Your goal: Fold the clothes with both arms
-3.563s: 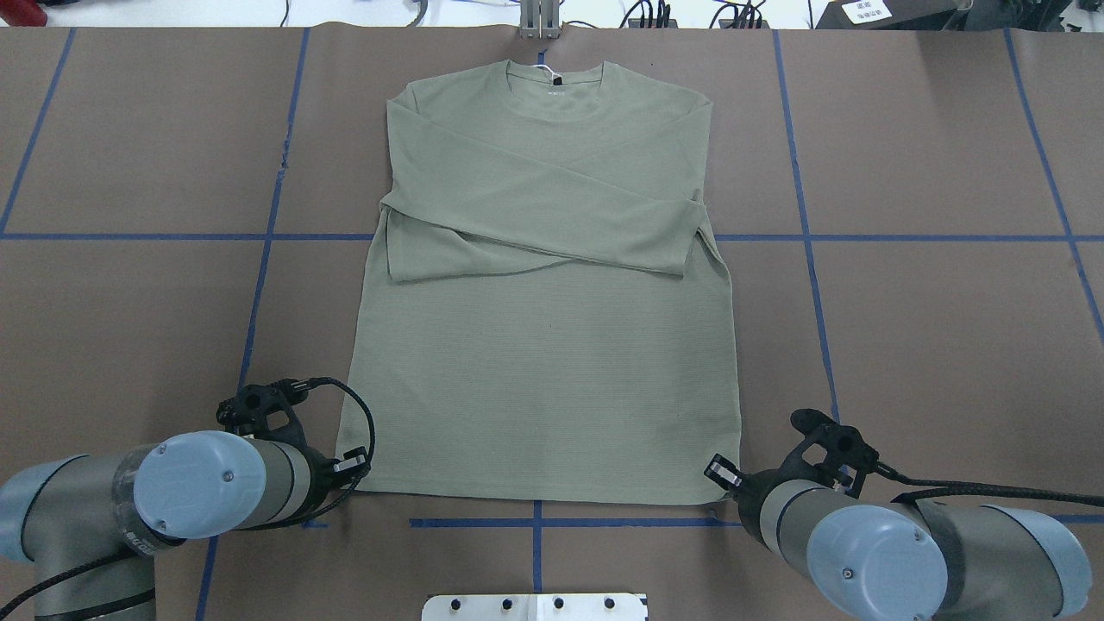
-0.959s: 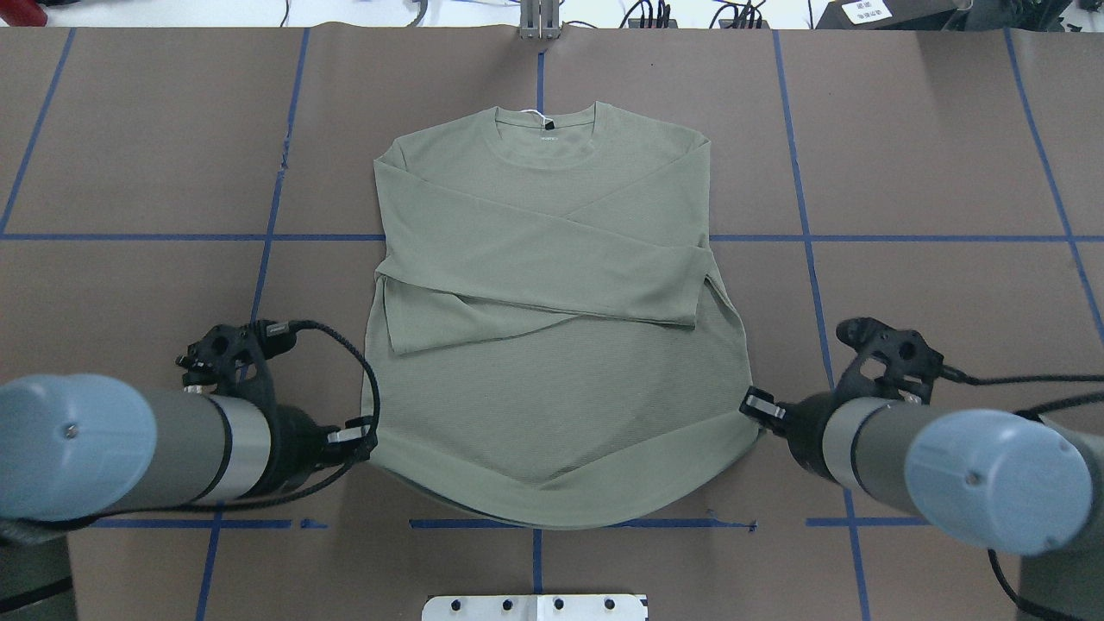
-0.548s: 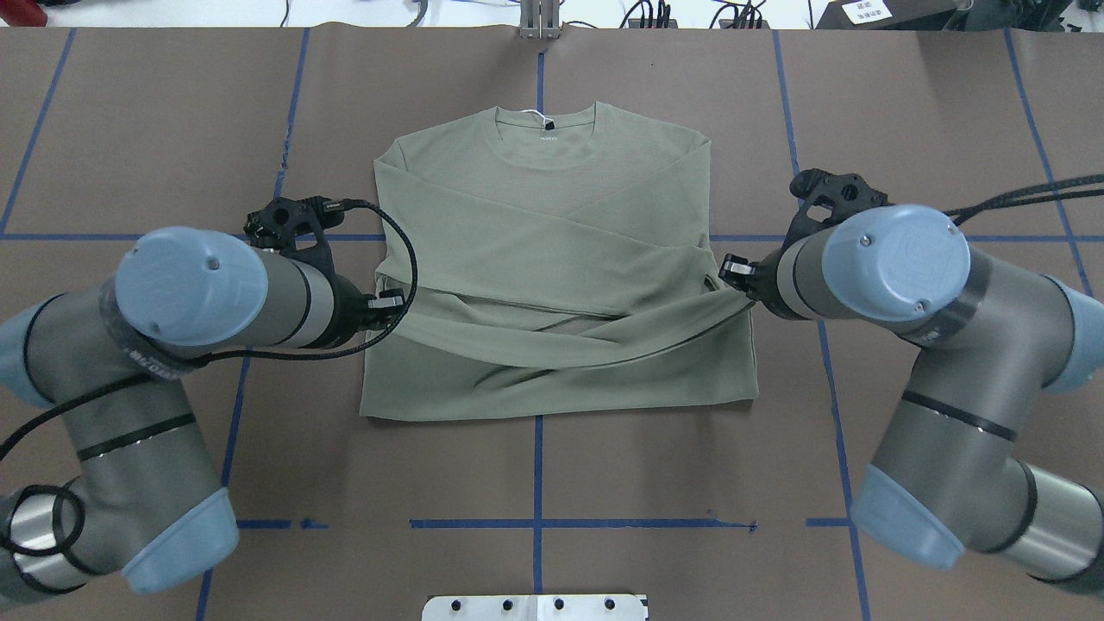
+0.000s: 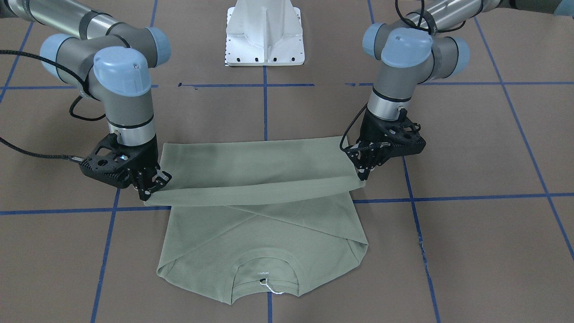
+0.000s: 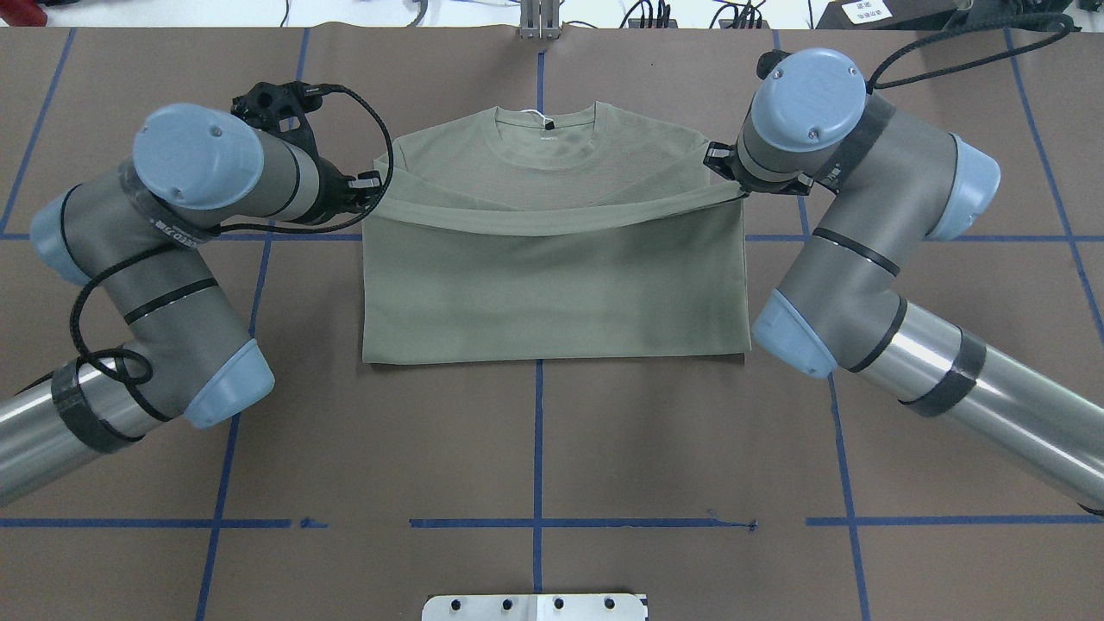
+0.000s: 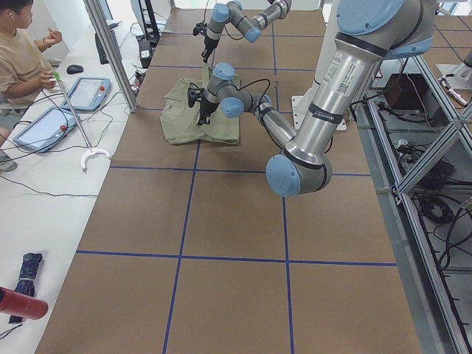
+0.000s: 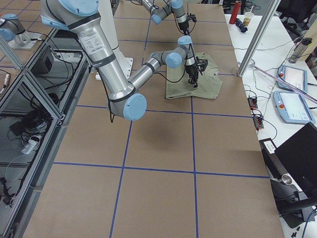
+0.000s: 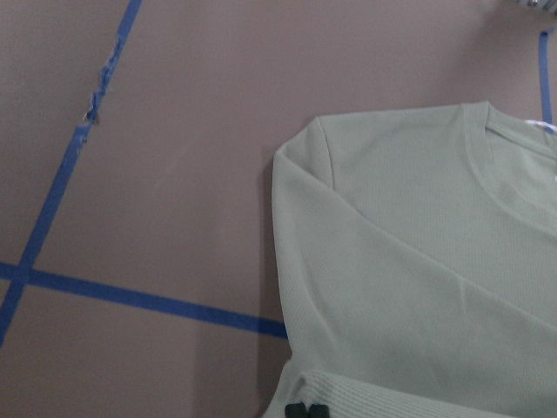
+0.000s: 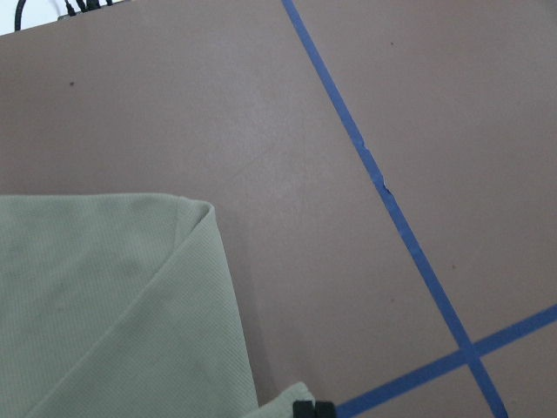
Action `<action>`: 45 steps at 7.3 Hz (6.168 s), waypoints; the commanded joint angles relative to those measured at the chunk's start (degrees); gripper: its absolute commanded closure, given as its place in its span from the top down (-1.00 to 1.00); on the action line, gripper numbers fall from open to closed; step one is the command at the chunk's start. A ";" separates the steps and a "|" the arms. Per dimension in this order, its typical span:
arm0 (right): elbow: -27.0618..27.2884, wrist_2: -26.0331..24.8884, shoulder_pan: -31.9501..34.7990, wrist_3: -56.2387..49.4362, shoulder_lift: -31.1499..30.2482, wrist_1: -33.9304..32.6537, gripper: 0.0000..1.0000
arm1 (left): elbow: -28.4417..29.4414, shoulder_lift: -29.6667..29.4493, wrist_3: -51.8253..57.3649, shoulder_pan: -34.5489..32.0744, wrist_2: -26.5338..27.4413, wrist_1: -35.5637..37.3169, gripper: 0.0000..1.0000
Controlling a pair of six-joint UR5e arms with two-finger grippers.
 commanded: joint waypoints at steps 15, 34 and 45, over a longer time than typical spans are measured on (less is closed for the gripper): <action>-18.70 -0.01 3.87 -1.74 9.99 13.75 -0.18 | 21.25 -6.71 0.30 -5.03 5.67 -19.21 -0.14; 7.78 1.67 -11.42 28.94 -16.82 17.10 -1.00 | 19.49 -5.58 0.21 -6.27 0.13 -19.03 -0.14; 40.13 9.49 -46.20 37.20 -36.95 4.39 0.25 | -11.63 8.75 -23.24 -1.70 -22.63 -16.75 -0.01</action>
